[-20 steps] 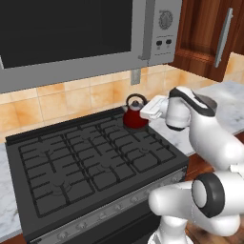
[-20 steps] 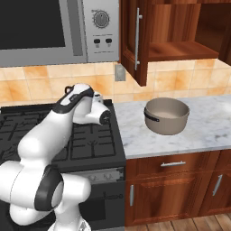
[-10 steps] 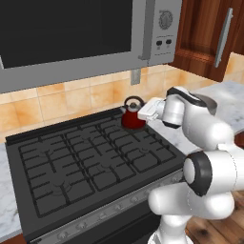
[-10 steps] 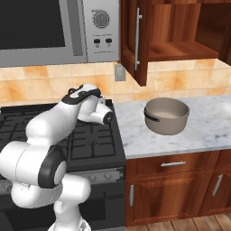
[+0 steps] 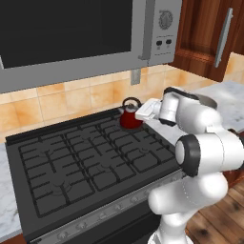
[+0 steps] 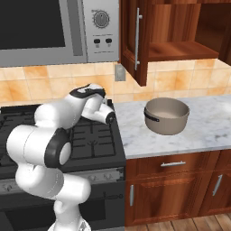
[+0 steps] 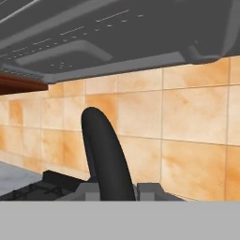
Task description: Pick the kettle from the cabinet and place it on a stove burner. Then pick the pot from the counter and place it on another stove burner. Finally, turn both burners on.
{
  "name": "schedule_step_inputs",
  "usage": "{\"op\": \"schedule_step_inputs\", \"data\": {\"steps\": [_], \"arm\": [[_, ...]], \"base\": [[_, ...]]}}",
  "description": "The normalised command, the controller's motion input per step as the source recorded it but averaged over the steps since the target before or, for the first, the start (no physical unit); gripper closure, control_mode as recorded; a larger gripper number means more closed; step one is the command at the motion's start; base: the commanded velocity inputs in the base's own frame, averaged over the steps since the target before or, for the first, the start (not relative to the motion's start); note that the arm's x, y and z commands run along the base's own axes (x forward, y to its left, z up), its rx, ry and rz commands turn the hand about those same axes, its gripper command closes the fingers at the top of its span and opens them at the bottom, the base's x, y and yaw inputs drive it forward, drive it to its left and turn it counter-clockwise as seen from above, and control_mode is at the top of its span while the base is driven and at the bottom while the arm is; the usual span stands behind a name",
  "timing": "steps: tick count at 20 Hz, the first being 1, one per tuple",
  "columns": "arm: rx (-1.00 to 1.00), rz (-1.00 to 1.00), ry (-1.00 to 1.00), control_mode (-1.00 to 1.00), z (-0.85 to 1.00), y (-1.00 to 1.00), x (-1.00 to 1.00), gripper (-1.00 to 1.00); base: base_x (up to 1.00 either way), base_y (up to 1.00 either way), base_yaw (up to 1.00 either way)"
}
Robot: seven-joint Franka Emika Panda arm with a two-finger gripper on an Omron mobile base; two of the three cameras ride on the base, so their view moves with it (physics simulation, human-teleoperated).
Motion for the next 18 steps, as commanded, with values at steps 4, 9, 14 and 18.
{"op": "schedule_step_inputs", "data": {"steps": [4, 9, 14, 18], "arm": [[0.0, 0.0, 0.0, -1.0, -0.16, 0.04, 0.34, 1.0], [0.0, 0.0, 0.0, -1.0, -0.19, 0.02, 0.32, 1.0], [0.0, 0.0, 0.0, -1.0, -0.18, 0.03, 0.34, 1.0], [0.0, 0.0, 0.0, -1.0, -0.19, 0.05, 0.35, 1.0]], "base": [[0.0, 0.0, 0.0], [0.0, 0.0, 0.0], [0.0, 0.0, 0.0], [0.0, 0.0, 0.0]]}}
